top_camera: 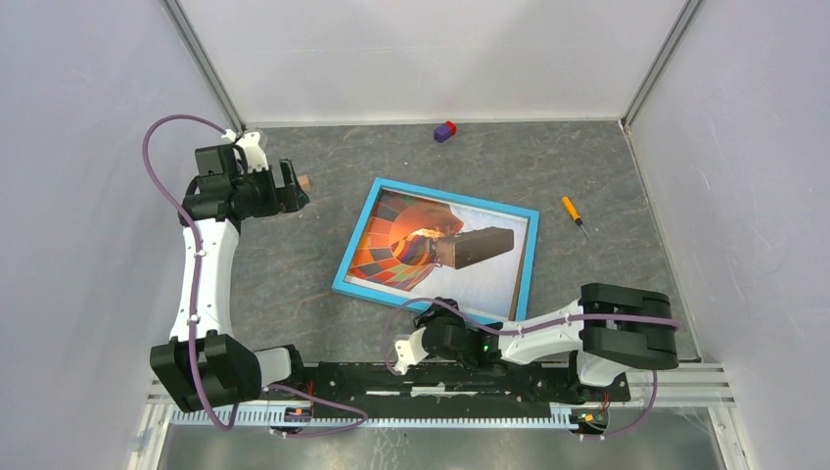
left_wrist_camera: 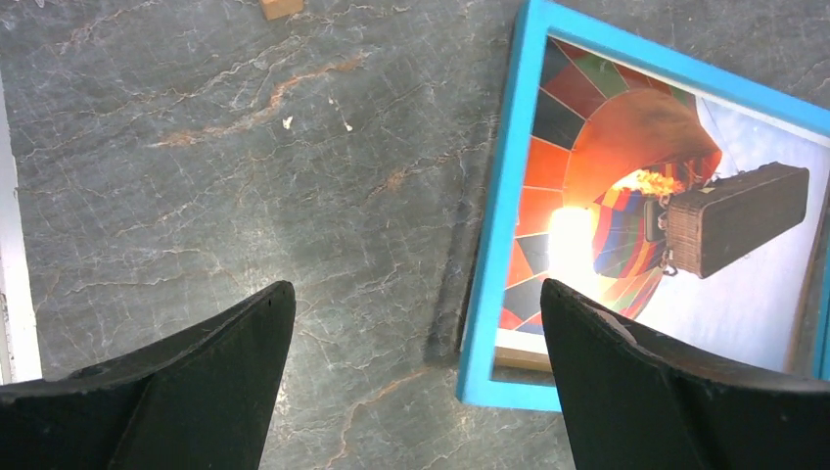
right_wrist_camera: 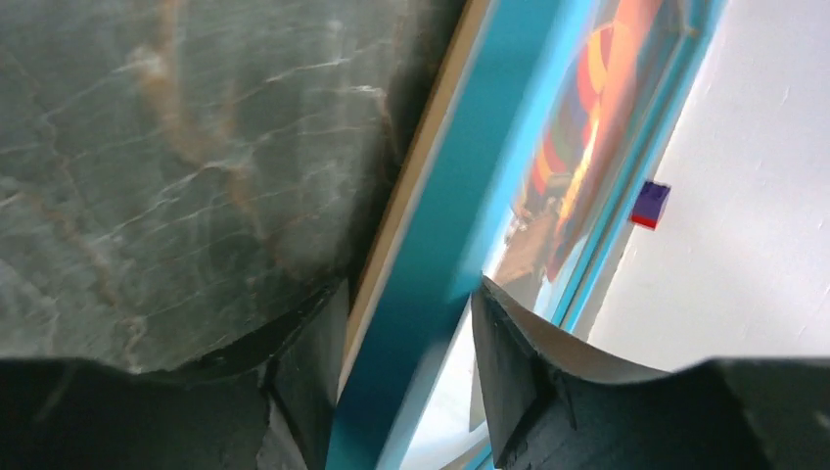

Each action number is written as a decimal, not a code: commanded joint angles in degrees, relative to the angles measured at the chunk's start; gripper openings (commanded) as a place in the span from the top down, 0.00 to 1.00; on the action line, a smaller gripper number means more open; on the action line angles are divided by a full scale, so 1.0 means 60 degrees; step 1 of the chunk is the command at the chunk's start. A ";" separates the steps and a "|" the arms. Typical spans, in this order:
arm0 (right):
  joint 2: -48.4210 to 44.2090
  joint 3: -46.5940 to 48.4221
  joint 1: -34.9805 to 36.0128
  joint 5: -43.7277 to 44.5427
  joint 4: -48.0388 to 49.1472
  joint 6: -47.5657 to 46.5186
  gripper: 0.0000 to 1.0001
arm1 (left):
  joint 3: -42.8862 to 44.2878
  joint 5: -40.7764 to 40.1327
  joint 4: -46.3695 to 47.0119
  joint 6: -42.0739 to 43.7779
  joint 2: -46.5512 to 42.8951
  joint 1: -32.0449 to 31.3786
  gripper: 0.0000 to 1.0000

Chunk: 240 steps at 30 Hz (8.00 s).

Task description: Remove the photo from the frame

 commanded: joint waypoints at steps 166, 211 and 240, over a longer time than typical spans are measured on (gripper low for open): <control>0.1164 0.4758 -1.2006 -1.2455 -0.6890 0.4914 0.14 | -0.3291 -0.0284 0.3549 -0.0030 0.3838 -0.2700 0.32; 0.0998 0.4015 -1.2072 -1.3620 -0.7195 0.4725 0.17 | -0.2320 0.3155 0.2993 -0.0700 0.5371 -0.1788 0.98; 0.1049 0.3819 -1.2153 -1.2451 -0.4917 0.5802 0.39 | -0.2089 0.2008 0.3270 -0.0406 0.4919 -0.0323 0.57</control>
